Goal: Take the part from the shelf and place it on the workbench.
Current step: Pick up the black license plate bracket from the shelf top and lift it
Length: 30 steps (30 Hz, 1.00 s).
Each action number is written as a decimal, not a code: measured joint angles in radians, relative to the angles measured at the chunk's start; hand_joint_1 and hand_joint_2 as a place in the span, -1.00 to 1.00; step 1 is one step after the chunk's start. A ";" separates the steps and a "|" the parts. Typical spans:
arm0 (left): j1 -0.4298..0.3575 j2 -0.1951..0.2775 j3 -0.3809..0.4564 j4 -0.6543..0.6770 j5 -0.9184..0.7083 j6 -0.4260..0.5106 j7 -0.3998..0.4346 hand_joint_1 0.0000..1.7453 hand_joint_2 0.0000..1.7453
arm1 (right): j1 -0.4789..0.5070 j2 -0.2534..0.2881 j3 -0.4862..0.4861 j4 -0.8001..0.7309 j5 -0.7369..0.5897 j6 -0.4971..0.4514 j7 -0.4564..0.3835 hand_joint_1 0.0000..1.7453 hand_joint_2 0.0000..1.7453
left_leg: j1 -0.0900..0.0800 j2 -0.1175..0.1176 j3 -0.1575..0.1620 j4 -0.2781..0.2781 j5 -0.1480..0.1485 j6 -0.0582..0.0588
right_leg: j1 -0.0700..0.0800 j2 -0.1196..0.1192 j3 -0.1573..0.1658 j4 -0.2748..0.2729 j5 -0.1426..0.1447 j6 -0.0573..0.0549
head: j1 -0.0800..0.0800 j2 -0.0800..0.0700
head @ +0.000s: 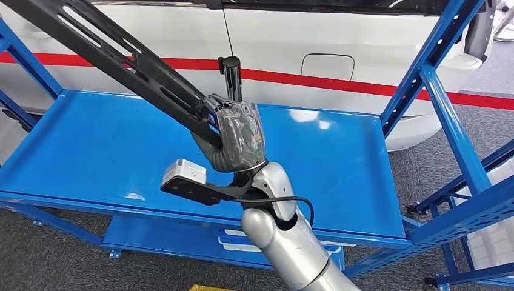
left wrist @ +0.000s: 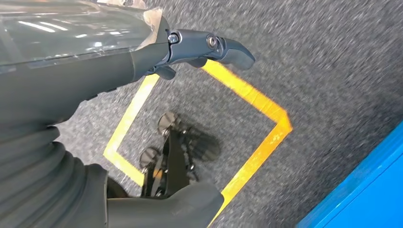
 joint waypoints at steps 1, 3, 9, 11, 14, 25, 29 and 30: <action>0.000 0.000 0.002 0.000 0.004 -0.007 0.010 -1.00 1.00 | 0.005 0.000 0.000 0.000 -0.037 0.013 -0.009 1.00 1.00 | 0.000 0.000 0.000 0.001 -0.001 0.001 | 0.000 0.000 0.000 0.000 0.000 0.000 | 0.000 0.000; 0.000 0.001 0.009 0.000 0.014 -0.014 0.025 -1.00 1.00 | 0.013 0.000 0.001 0.000 -0.099 0.038 -0.024 1.00 1.00 | -0.001 0.000 -0.002 0.004 -0.003 0.005 | -0.002 0.000 0.000 0.000 0.000 0.001 | 0.000 0.000; 0.001 -0.002 0.032 0.000 0.036 -0.028 0.043 -1.00 1.00 | 0.018 0.008 0.013 0.004 -0.187 0.081 -0.044 1.00 1.00 | 0.004 0.006 0.007 -0.017 0.015 0.028 | 0.002 -0.001 -0.017 0.035 -0.027 0.007 | 0.001 0.000; 0.001 -0.004 0.039 0.000 0.038 -0.030 0.044 -1.00 1.00 | 0.022 0.010 0.017 0.012 -0.200 0.084 -0.047 1.00 1.00 | 0.006 0.009 0.009 -0.024 0.020 0.032 | 0.001 -0.002 -0.064 0.150 -0.088 0.000 | 0.003 0.000; 0.002 -0.004 0.048 0.001 0.038 -0.032 0.048 -1.00 1.00 | 0.033 0.010 0.018 0.029 -0.212 0.085 -0.049 1.00 1.00 | 0.007 0.011 0.005 -0.022 0.022 0.029 | -0.005 -0.003 -0.111 0.281 -0.131 0.009 | 0.004 0.000; 0.008 -0.008 0.074 0.001 0.054 -0.036 0.054 -1.00 1.00 | 0.034 0.021 0.025 0.076 -0.283 0.090 -0.093 1.00 1.00 | 0.024 0.022 -0.052 0.080 -0.041 -0.027 | -0.017 -0.003 0.024 0.006 -0.013 -0.007 | -0.002 0.000; 0.008 -0.009 0.078 0.001 0.054 -0.037 0.053 -1.00 1.00 | 0.033 0.022 0.026 0.092 -0.300 0.090 -0.099 1.00 1.00 | 0.029 0.032 -0.107 0.284 -0.154 -0.039 | -0.004 -0.017 -0.002 0.008 0.006 -0.024 | -0.005 0.000; 0.008 -0.009 0.079 0.001 0.054 -0.038 0.053 -1.00 1.00 | 0.033 0.022 0.026 0.096 -0.305 0.090 -0.101 1.00 1.00 | 0.030 0.033 -0.086 0.269 -0.140 -0.039 | -0.002 -0.019 -0.009 0.008 0.011 -0.023 | -0.005 0.000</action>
